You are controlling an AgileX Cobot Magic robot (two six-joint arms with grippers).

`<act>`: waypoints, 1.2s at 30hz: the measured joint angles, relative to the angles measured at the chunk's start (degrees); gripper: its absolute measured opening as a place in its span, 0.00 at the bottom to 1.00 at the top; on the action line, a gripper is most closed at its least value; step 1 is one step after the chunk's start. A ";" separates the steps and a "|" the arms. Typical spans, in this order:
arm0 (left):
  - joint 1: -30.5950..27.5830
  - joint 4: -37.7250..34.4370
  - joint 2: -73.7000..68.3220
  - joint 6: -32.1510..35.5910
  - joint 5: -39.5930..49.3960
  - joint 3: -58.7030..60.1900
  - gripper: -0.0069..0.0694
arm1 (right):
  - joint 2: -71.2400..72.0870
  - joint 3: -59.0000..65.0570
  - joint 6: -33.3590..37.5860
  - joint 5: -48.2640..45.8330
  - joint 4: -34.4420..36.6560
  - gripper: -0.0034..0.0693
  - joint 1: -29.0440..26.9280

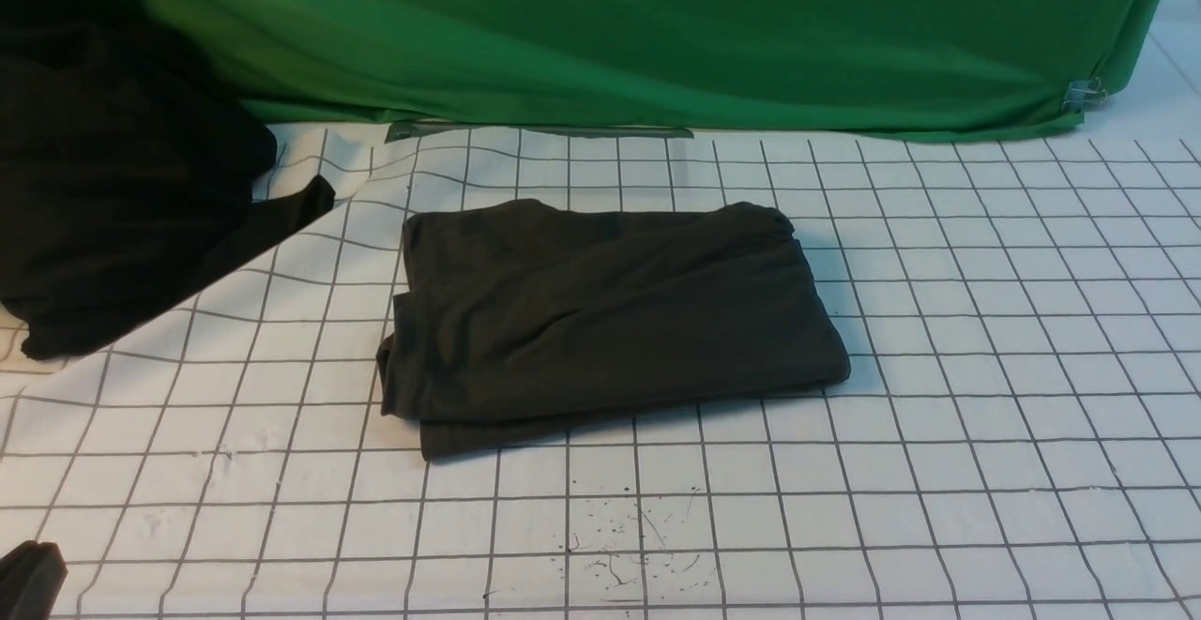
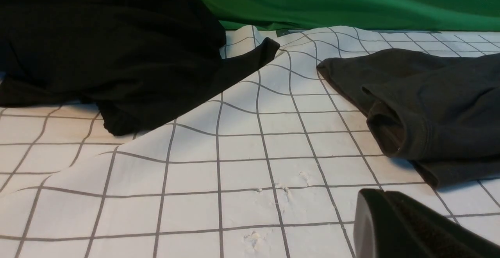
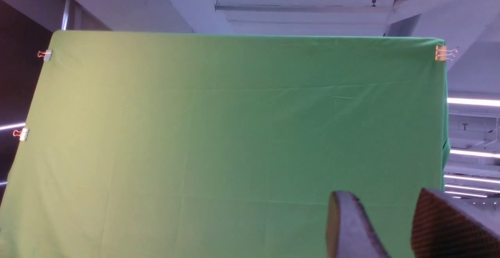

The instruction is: Fold a long-sleeved shirt over a white checkered tablecloth.

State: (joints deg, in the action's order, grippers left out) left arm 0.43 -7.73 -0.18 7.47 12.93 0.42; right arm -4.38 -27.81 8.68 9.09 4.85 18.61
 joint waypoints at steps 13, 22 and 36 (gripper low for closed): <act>0.00 0.00 0.00 0.00 0.00 0.00 0.09 | 0.57 0.19 3.85 -12.16 0.00 0.38 -4.92; 0.00 0.00 0.00 0.00 0.00 0.00 0.09 | 0.41 20.56 6.05 -21.89 -1.08 0.38 -20.67; 0.00 -0.05 0.09 0.20 0.13 0.00 0.09 | 4.24 28.23 3.06 -23.53 -1.49 0.38 -16.17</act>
State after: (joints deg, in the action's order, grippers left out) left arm 0.43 -7.79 -0.10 7.66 13.06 0.42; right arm -0.14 0.42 11.73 -14.44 3.37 2.44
